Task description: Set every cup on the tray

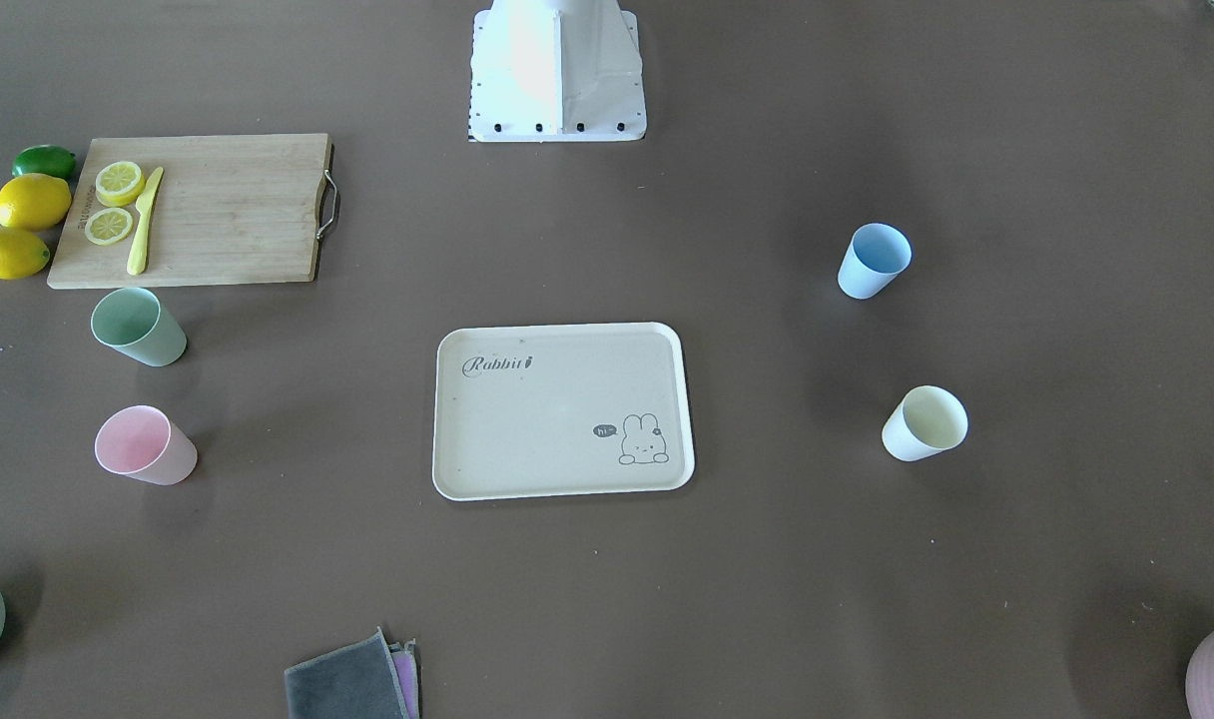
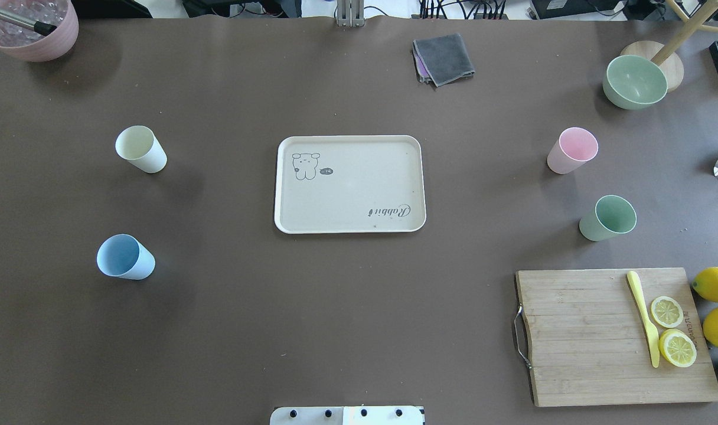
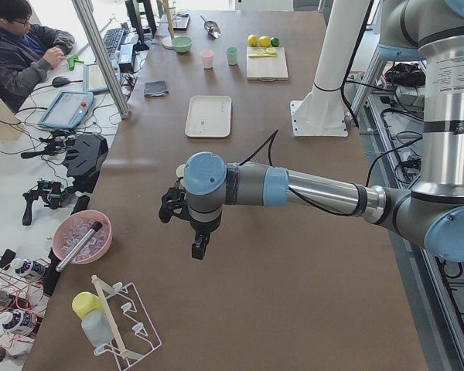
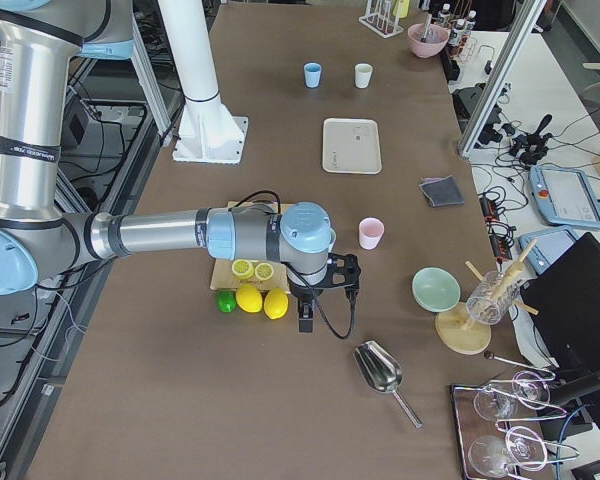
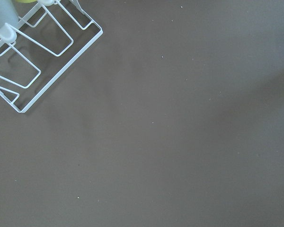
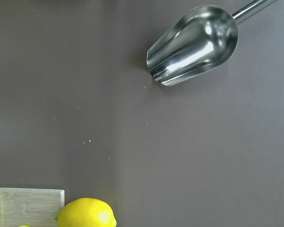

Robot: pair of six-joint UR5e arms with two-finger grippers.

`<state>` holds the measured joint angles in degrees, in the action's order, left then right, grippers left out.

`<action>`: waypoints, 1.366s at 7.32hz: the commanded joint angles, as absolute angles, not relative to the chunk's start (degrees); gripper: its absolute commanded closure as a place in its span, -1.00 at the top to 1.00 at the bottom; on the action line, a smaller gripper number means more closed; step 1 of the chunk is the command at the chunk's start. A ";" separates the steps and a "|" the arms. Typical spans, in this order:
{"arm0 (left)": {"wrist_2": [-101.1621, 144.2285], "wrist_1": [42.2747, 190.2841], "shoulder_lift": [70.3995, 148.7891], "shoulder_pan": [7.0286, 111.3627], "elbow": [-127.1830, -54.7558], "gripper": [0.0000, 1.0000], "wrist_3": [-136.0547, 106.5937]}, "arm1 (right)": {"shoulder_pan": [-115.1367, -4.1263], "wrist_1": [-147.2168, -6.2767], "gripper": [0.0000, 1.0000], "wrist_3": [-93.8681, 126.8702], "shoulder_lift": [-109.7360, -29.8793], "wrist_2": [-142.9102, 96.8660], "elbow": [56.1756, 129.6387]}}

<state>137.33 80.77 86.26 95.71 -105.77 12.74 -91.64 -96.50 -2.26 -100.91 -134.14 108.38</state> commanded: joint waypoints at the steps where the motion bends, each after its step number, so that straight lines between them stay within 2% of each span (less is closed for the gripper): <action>1: 137.29 80.77 86.40 95.71 -106.96 0.95 12.74 | -91.67 -96.50 1.00 -2.20 -100.63 -134.21 109.07; 3: 137.46 82.34 88.41 95.45 -106.79 0.95 12.31 | -91.67 -94.59 1.00 -2.11 -100.46 -134.03 109.77; 6: 137.38 97.42 88.67 95.45 -104.09 0.95 12.13 | -91.67 -76.95 1.00 -1.41 -100.64 -133.16 107.33; 7: 137.81 100.17 90.42 95.36 -100.41 0.95 12.13 | -92.10 -76.73 1.00 -0.10 -100.29 -134.72 105.75; 10: 138.69 100.98 92.19 95.36 -100.54 0.95 12.30 | -92.11 -72.80 1.00 4.65 -99.85 -135.79 106.25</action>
<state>138.18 100.19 91.01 95.37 -100.58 12.35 -92.14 -75.26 3.20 -100.25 -135.59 105.94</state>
